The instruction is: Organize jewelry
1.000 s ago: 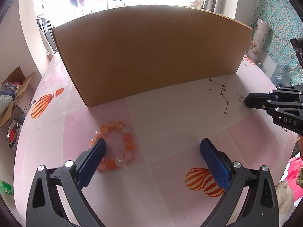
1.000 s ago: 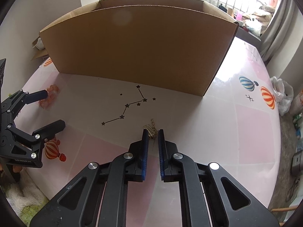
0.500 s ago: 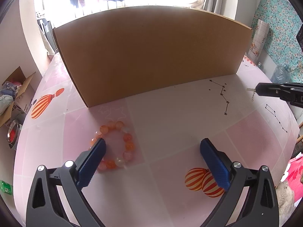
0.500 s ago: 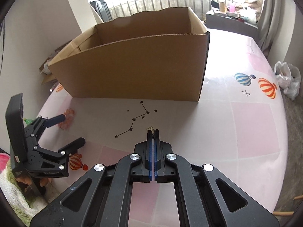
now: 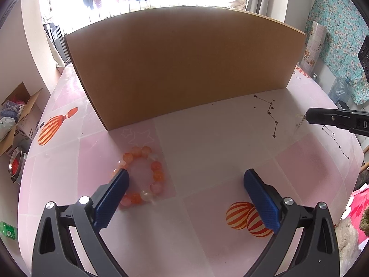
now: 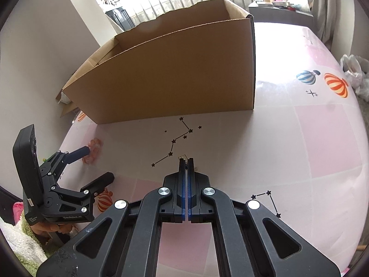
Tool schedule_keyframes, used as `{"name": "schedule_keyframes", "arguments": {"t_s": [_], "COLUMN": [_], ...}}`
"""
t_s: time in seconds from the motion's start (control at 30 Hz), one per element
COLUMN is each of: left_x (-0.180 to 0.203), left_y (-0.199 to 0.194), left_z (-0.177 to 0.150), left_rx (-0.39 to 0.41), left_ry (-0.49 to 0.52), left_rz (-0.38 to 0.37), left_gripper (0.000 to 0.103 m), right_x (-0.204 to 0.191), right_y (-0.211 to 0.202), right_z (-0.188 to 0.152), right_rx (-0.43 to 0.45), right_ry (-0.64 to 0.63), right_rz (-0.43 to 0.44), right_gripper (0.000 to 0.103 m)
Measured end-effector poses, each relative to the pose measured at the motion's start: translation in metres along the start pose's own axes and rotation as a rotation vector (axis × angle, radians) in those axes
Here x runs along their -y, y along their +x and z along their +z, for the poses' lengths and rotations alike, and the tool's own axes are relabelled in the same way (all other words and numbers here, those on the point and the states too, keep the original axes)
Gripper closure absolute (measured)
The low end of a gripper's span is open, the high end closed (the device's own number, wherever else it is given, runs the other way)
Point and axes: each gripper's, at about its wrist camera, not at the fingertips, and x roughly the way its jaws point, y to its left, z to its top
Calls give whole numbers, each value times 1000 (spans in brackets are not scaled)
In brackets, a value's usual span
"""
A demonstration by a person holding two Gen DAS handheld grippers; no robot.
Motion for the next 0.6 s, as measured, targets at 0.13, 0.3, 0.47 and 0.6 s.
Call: {"name": "schedule_keyframes", "arguments": {"t_s": [0.13, 0.3, 0.47, 0.6], "left_x": [2, 7, 7, -1], "left_y": [-9, -15, -14, -15], "left_z": [3, 9, 14, 15], "left_rx": [38, 54, 19, -1], "left_ry": [33, 67, 74, 43], "left_rz": [26, 40, 51, 63], "left_gripper": [10, 19, 40, 51], "right_x": [-2, -1, 1, 3], "right_y": [1, 6, 9, 10], "right_z": [-4, -9, -10, -12], "right_rx": [5, -6, -2, -4], "right_ry": [-9, -9, -4, -2], "right_rz": [-1, -2, 5, 16], "right_gripper": [103, 103, 103, 103]}}
